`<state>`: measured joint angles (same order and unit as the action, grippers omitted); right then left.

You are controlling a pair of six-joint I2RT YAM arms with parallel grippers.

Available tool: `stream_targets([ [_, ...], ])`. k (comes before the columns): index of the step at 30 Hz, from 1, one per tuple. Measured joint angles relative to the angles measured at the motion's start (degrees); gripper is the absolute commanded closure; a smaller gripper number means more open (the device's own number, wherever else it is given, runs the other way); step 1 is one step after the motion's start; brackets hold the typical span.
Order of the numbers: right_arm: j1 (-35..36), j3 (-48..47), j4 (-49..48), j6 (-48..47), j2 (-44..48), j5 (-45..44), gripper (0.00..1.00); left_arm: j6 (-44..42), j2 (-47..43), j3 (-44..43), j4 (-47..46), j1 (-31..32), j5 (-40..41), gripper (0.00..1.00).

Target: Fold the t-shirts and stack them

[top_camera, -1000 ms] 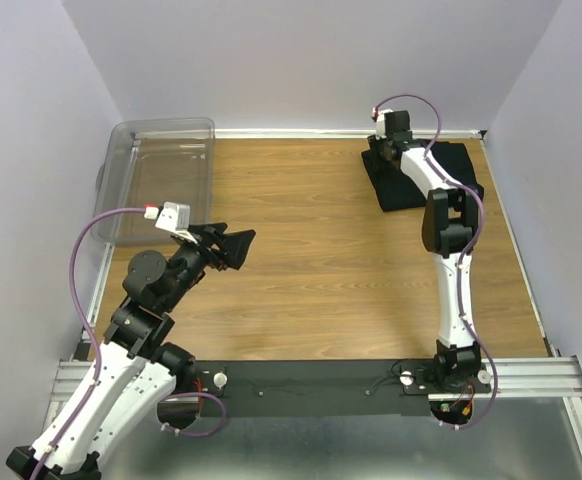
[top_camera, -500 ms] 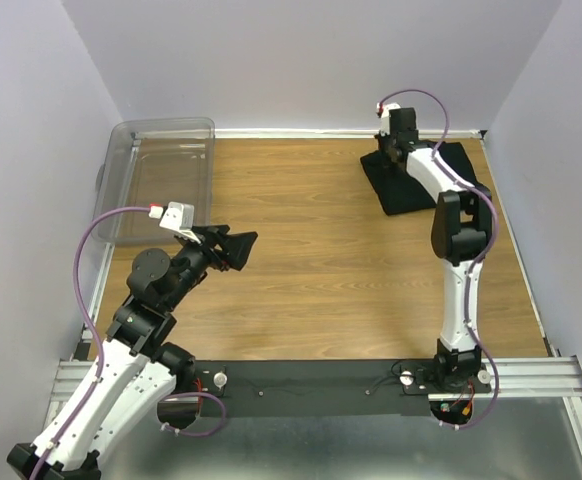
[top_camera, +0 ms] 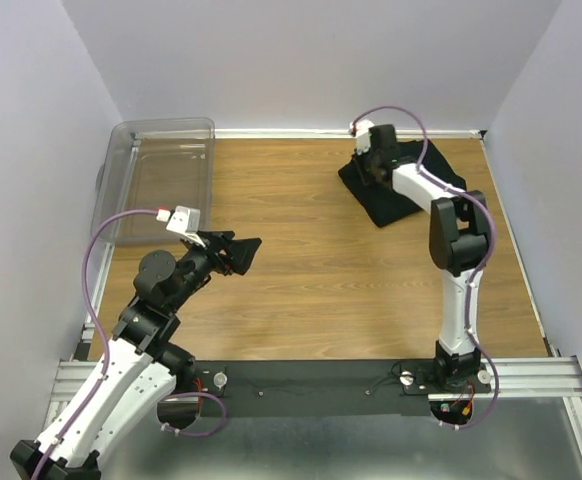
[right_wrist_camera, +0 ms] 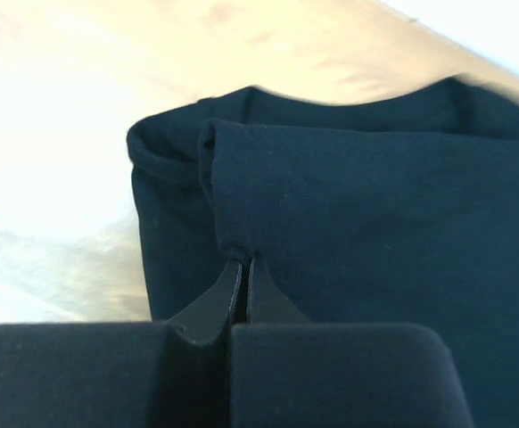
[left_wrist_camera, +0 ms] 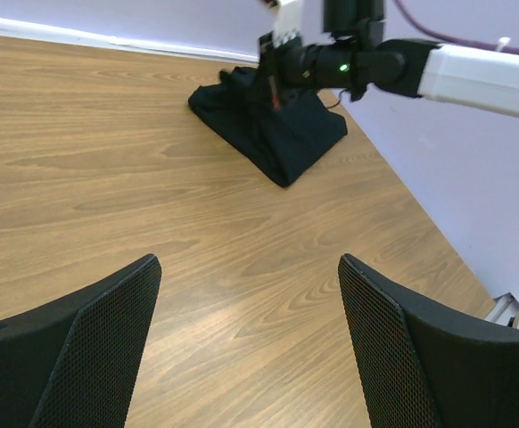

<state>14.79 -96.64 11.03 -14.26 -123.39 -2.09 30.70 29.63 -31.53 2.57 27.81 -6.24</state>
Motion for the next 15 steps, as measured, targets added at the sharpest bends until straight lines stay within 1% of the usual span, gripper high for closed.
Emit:
stream_targets([
  [5, 2.19, 0.74, 0.11, -0.81, -5.16, 2.36, 0.99, 1.38, 2.25, 2.62, -3.23, 0.0, -1.01, 0.11],
  [9, 2.34, 0.92, -0.33, -0.76, -5.2, 3.91, 0.99, 3.08, 9.6, 3.87, -6.97, 0.0, -2.58, 0.11],
  [13, 2.32, 1.75, -0.74, -0.79, -4.76, 4.9, 0.99, 5.31, 14.71, 5.92, -10.82, 0.0, -3.43, 0.15],
  [15, 2.36, 2.91, -0.79, -0.79, -3.74, 5.84, 0.99, 7.19, 17.94, 6.29, -13.55, 0.0, -3.69, 0.2],
])
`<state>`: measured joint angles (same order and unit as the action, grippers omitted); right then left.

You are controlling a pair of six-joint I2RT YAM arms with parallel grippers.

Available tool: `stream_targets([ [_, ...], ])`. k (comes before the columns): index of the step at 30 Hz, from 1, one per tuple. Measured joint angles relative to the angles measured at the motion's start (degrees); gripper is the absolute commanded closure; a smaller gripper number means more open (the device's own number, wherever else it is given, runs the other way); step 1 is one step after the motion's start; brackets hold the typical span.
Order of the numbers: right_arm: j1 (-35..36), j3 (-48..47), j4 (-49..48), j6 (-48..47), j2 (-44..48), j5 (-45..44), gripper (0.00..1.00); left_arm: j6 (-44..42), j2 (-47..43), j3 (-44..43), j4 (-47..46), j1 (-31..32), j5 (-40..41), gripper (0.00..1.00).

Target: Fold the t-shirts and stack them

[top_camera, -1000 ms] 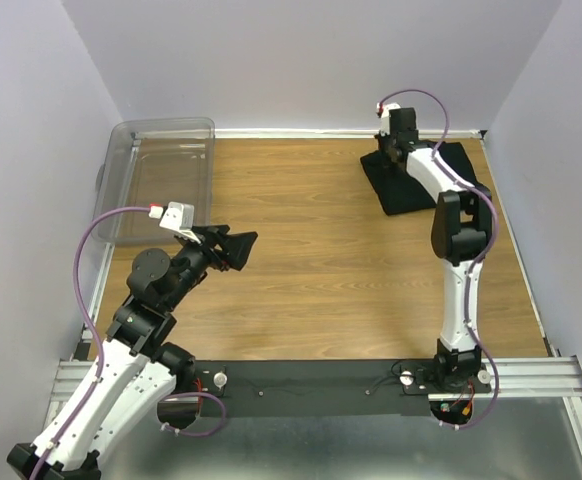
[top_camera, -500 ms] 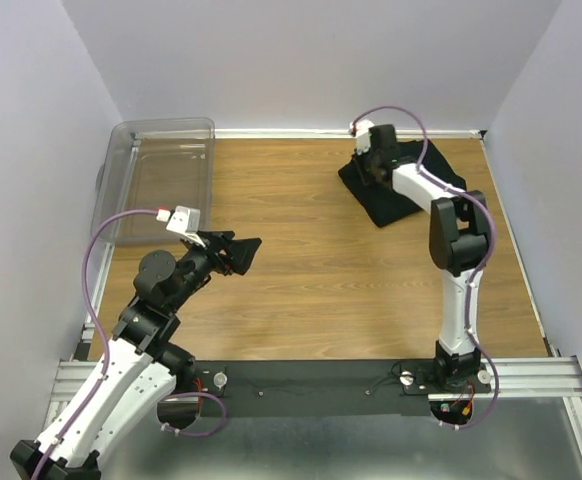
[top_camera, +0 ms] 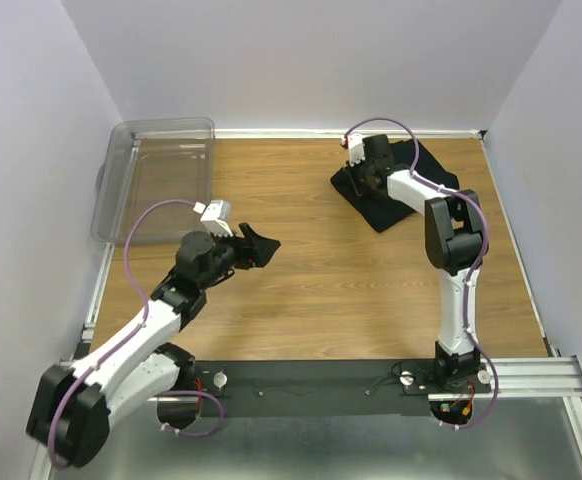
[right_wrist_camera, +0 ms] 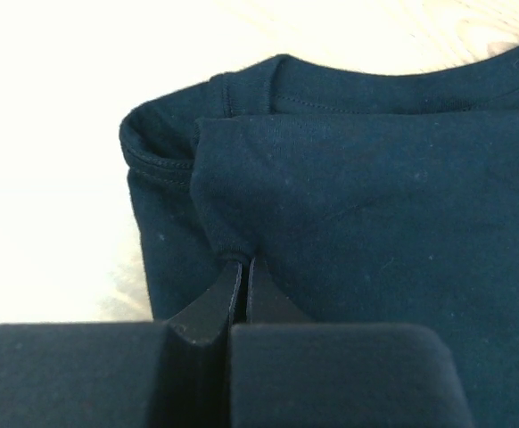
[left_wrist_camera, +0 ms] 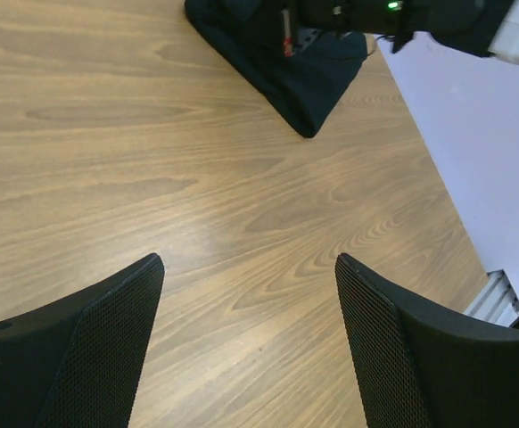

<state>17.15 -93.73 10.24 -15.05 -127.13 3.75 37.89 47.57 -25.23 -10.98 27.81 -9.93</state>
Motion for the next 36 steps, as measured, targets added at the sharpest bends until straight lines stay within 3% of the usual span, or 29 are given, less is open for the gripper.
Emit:
stream_targets([
  [5, 0.04, 0.44, -0.11, 0.11, 1.84, 2.03, 0.99, 4.98, 20.44, -3.39, -11.13, 0.02, -1.6, 0.48],
  [11, 0.04, 0.66, -0.33, 0.63, 2.12, 4.15, 1.0, 8.09, 47.45, -18.38, -18.45, 0.46, -4.15, 0.46],
  [19, 0.04, 1.31, -0.35, 0.72, 2.1, 6.27, 1.0, 9.9, 72.06, -42.75, -19.58, 0.83, -7.08, 0.42],
  [30, 0.04, 3.02, -0.37, 1.55, 2.56, 8.85, 1.0, 13.0, 86.27, -64.19, -8.79, 0.83, -6.14, 0.44],
  [32, 0.04, 3.21, -0.37, 1.55, 2.69, 9.16, 1.0, 13.55, 88.15, -68.78, -5.77, 0.83, -5.77, 0.56],
  [36, 0.04, 3.41, -0.37, 1.55, 2.89, 9.35, 1.0, 14.49, 90.16, -74.38, -1.4, 0.81, -5.44, 0.67],
])
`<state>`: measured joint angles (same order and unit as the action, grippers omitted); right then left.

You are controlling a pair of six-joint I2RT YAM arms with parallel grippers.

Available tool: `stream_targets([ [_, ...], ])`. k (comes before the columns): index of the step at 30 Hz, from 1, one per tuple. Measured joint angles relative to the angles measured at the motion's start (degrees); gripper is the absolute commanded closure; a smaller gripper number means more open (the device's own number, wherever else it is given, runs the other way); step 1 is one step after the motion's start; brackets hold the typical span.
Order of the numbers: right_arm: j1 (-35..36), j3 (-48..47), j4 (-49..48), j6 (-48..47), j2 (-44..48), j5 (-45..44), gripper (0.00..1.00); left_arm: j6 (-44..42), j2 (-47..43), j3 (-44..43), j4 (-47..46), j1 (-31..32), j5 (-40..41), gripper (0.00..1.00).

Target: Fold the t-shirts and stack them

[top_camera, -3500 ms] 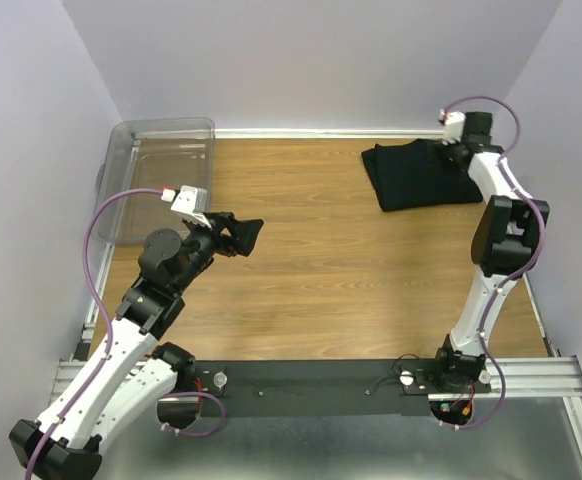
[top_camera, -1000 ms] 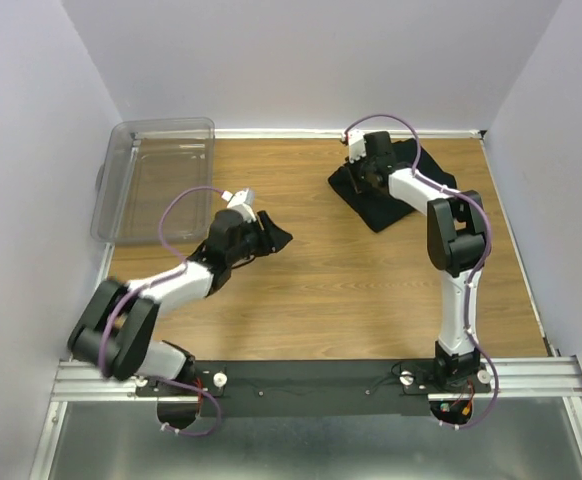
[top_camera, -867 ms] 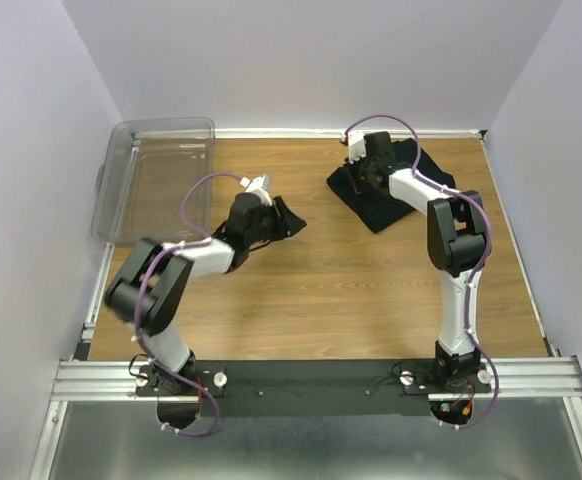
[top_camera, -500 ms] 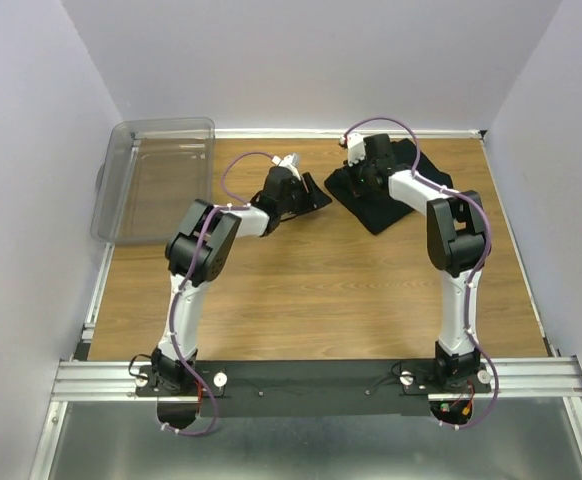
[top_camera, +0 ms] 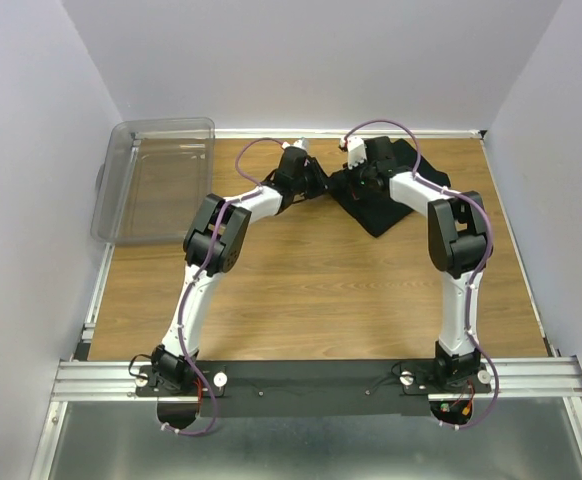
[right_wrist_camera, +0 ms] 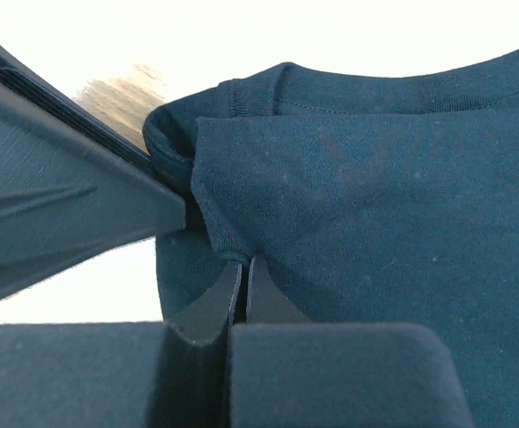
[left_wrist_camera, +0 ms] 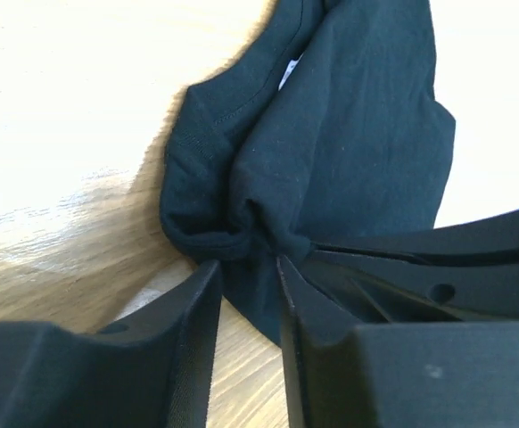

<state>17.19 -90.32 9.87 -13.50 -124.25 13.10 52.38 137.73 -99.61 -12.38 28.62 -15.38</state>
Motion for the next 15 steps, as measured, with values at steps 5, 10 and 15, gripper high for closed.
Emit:
stream_targets([
  [5, 0.0, 0.13, 0.02, 0.04, 0.63, 0.24, 0.99, 0.22, 0.83, -2.93, 4.52, -0.02, 0.0, 0.68],
  [10, 0.0, 0.17, 0.02, 0.26, 1.79, 0.76, 1.0, -0.17, 1.36, -3.93, 8.0, -0.17, -0.02, 1.0],
  [15, 0.0, 0.94, 0.04, 0.59, 3.65, 2.6, 0.99, -0.46, 2.23, -5.09, 10.34, -0.74, -0.09, 1.0],
])
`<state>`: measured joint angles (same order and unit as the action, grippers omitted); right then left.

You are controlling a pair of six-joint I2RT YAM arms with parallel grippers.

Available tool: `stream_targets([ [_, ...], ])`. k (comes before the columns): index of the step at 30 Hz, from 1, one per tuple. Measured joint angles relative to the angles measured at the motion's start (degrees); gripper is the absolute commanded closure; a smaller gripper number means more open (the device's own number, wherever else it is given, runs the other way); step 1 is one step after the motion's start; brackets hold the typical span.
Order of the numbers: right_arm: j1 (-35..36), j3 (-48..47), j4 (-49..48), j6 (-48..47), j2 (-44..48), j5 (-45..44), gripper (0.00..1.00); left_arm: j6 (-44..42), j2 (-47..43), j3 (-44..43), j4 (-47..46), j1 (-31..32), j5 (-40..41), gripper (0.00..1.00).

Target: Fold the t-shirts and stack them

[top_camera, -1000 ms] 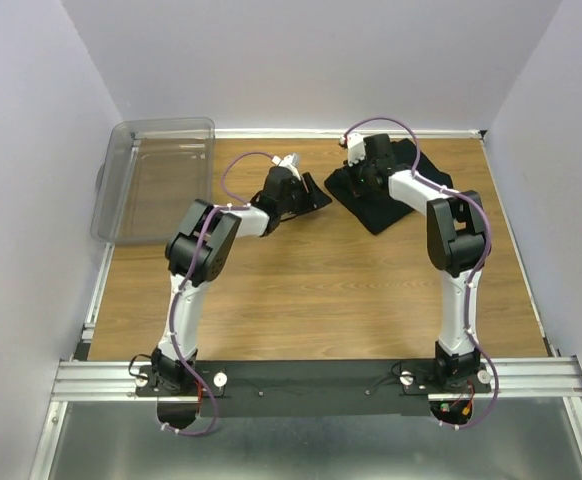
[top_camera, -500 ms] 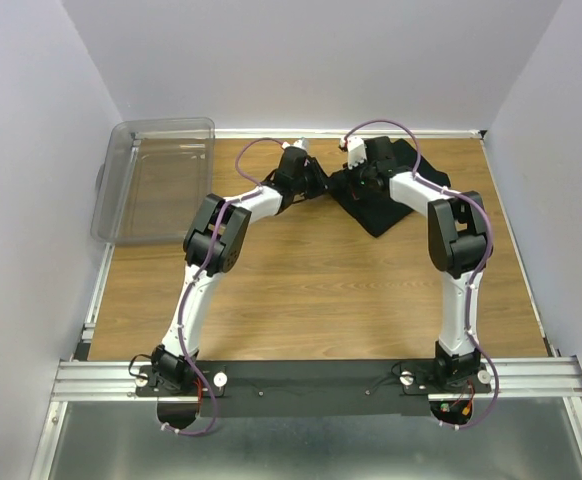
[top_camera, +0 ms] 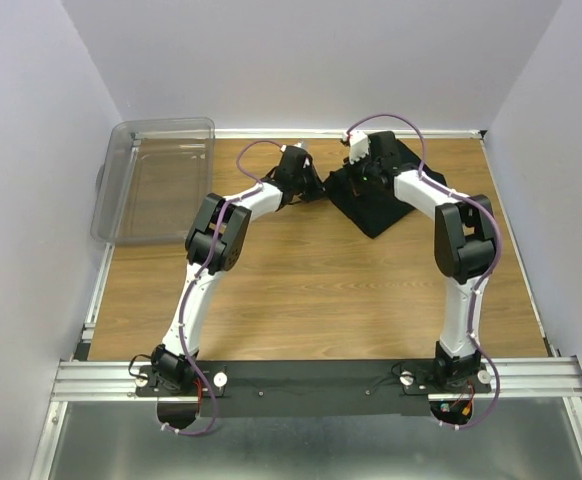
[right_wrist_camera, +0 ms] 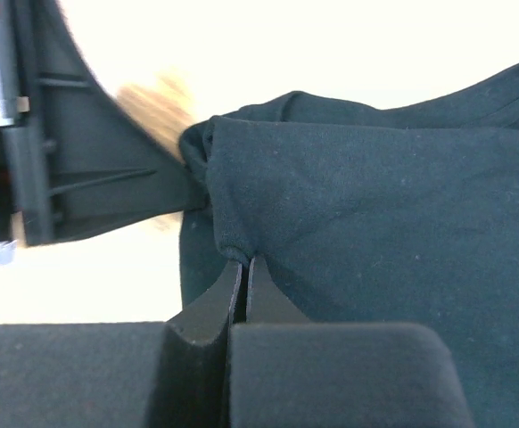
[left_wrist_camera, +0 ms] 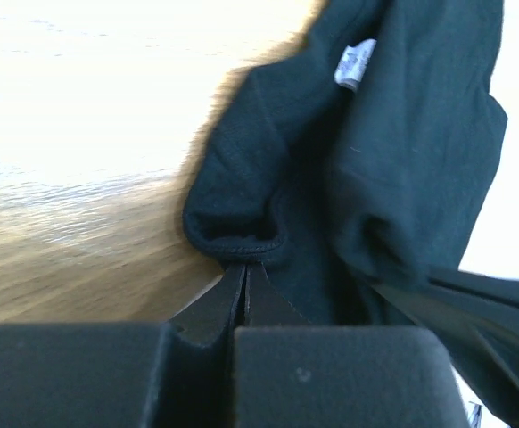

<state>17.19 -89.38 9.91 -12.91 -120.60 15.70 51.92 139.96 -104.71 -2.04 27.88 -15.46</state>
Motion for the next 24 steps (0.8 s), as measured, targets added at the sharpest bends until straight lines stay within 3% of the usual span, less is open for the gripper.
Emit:
stream_targets([
  [13, 0.39, 0.61, 2.05, -1.27, 1.14, 5.46, 0.98, -0.02, 0.76, -1.46, 1.49, -0.42, -0.04, 1.0],
  [14, 0.66, 0.39, 2.56, -1.38, 0.85, 5.44, 0.91, -0.02, 0.76, -1.46, 1.44, -0.44, -0.13, 1.0],
  [15, 0.79, 0.26, 2.78, -1.55, 0.66, 5.44, 0.91, -0.02, 0.76, -1.46, 1.42, -0.44, -0.22, 1.0],
  [16, 0.98, -0.07, 3.17, -1.73, 0.24, 5.38, 0.81, -0.02, 0.74, -1.14, 0.92, -0.46, -0.39, 0.88],
  [18, 1.29, -0.61, 3.48, -1.62, -0.68, 5.22, 0.74, 0.0, 0.42, 0.24, -0.48, -0.59, -0.68, 0.77],
  [19, 1.44, -1.01, 3.63, -1.73, -1.38, 5.11, 0.65, 0.24, -0.7, 2.47, -1.84, -0.79, -0.92, 0.68],
  [24, 1.75, -1.73, 5.16, -2.08, -3.32, 5.11, 0.43, 0.7, -10.36, 17.44, -5.86, -1.99, -1.16, 0.6],
])
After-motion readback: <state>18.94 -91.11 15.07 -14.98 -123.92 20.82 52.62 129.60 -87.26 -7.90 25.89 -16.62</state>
